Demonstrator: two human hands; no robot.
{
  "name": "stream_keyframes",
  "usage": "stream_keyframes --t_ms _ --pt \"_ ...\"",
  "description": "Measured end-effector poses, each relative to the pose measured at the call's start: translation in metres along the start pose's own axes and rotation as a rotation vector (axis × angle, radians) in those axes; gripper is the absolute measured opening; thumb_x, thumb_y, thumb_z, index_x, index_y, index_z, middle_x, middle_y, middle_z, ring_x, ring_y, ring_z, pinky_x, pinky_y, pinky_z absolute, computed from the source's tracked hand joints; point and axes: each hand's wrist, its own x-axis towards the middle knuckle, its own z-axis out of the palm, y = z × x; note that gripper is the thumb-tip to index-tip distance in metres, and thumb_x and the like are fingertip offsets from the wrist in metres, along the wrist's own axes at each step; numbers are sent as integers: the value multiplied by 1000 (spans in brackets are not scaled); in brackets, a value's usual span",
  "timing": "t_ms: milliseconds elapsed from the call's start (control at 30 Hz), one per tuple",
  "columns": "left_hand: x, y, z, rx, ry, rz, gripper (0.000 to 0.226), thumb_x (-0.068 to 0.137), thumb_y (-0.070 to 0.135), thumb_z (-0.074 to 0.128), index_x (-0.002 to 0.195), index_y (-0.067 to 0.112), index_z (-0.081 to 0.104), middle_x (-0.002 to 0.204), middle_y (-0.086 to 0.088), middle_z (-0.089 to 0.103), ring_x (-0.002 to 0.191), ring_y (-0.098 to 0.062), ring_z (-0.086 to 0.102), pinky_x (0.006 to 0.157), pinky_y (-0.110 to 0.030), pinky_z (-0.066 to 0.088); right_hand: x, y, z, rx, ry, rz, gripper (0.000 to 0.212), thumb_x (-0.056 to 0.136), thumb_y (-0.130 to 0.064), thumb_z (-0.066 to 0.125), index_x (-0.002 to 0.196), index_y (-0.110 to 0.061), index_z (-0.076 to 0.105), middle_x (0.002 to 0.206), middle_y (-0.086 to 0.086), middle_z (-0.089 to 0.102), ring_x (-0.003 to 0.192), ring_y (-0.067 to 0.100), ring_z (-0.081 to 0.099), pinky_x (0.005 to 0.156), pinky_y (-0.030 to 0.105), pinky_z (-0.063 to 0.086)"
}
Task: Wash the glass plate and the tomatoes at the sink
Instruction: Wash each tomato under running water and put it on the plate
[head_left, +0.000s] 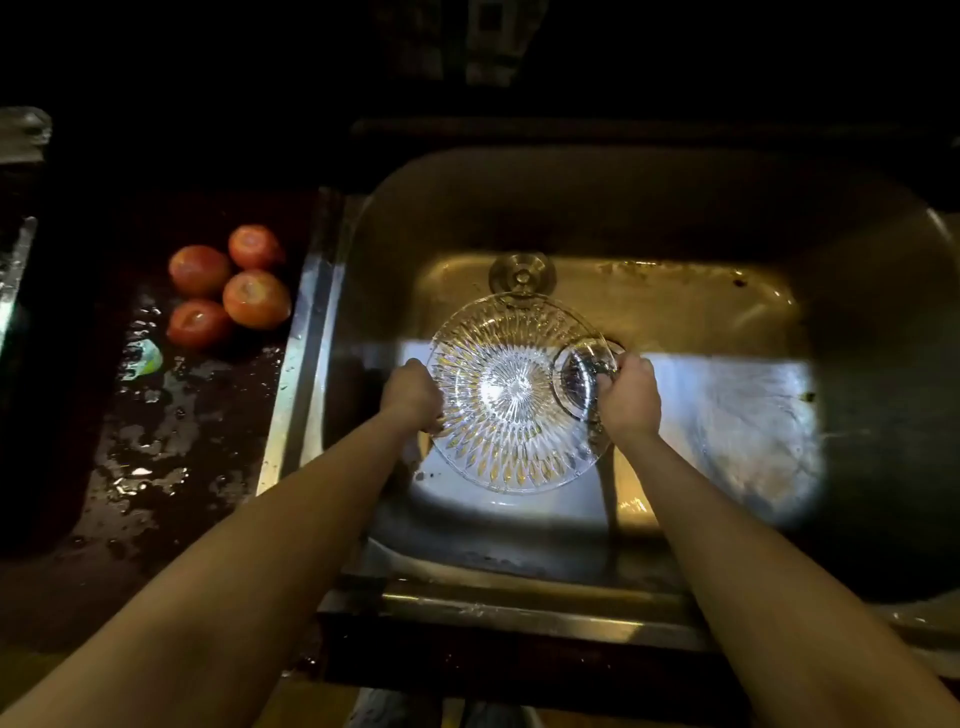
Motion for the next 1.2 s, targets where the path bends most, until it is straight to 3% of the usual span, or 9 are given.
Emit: stream_keyframes --t_ms 167,300,433,567,667,767,900,1200 --pt "-18 2 -19 6 60 59 31 86 8 51 115 -4 51 122 -23 59 114 -35 56 91 -35 45 -3 -17 -7 -260 37 -56 38 86 1 53 123 0 46 127 22 48 115 36 46 91 43 43" --pt "-46 5 -59 -90 68 186 34 85 12 55 118 4 58 120 -17 63 116 -31 55 93 -31 42 -7 -55 -21 -360 21 -168 46 83 -5 57 127 -2 43 128 21 48 117 36 42 97 41 37" --pt "-83 -16 -110 -243 120 274 31 82 16 63 113 13 63 107 -9 70 102 -24 63 86 -24 42 -17 -113 -33 -268 -101 -353 37 90 -24 54 121 -4 49 123 18 55 118 35 43 101 42 34" --pt "-113 -55 -152 -417 271 231 26 79 8 65 104 11 66 93 -10 72 81 -22 65 75 -22 45 -40 -177 -39 -111 -159 -574 41 88 -28 58 124 -9 52 123 14 58 117 33 47 101 40 36" --pt "-118 -82 -165 -428 401 175 28 76 14 71 103 12 64 87 -4 65 74 -15 58 69 -22 42 -65 -216 -35 -31 -201 -733 45 85 -30 63 126 -12 52 123 11 58 114 31 46 96 37 36" --pt "-111 -100 -167 -386 523 105 40 74 16 72 110 9 57 102 -10 58 83 -21 57 75 -30 43 -87 -242 -24 -25 -242 -840 47 84 -31 64 125 -13 51 124 10 56 115 28 43 93 34 35" --pt "-95 -109 -166 -394 560 108 54 73 12 74 121 6 50 119 -18 48 109 -34 52 95 -43 44 -106 -263 -8 -18 -256 -842 57 80 -35 69 128 -11 49 125 11 54 116 28 43 96 36 36" --pt "-77 -114 -152 -391 602 134 53 79 17 70 127 11 48 125 -11 52 119 -26 46 93 -31 38 -119 -273 17 52 -187 -778 65 74 -40 73 127 -13 46 123 8 56 118 25 42 96 39 38"
